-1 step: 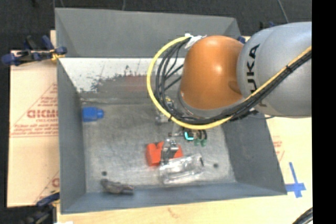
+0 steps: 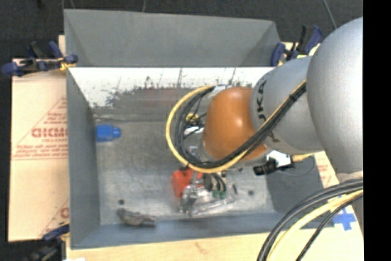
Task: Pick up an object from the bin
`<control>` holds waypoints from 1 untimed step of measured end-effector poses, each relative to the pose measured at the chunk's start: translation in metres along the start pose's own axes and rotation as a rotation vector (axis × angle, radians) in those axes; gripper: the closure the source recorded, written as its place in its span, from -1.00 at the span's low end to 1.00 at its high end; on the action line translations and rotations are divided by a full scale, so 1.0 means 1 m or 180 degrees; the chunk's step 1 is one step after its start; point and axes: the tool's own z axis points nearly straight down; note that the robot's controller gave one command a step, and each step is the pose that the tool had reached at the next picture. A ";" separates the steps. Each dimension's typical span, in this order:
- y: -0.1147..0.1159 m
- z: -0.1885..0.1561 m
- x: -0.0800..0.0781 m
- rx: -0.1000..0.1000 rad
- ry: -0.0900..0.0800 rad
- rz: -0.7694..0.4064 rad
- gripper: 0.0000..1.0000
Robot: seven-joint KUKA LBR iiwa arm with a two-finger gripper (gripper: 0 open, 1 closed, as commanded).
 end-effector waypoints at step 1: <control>-0.042 0.009 0.003 -0.0018 -0.0055 0.0060 -1.00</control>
Offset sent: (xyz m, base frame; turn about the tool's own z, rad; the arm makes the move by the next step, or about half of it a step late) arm -0.0124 -0.0419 -0.0124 0.0178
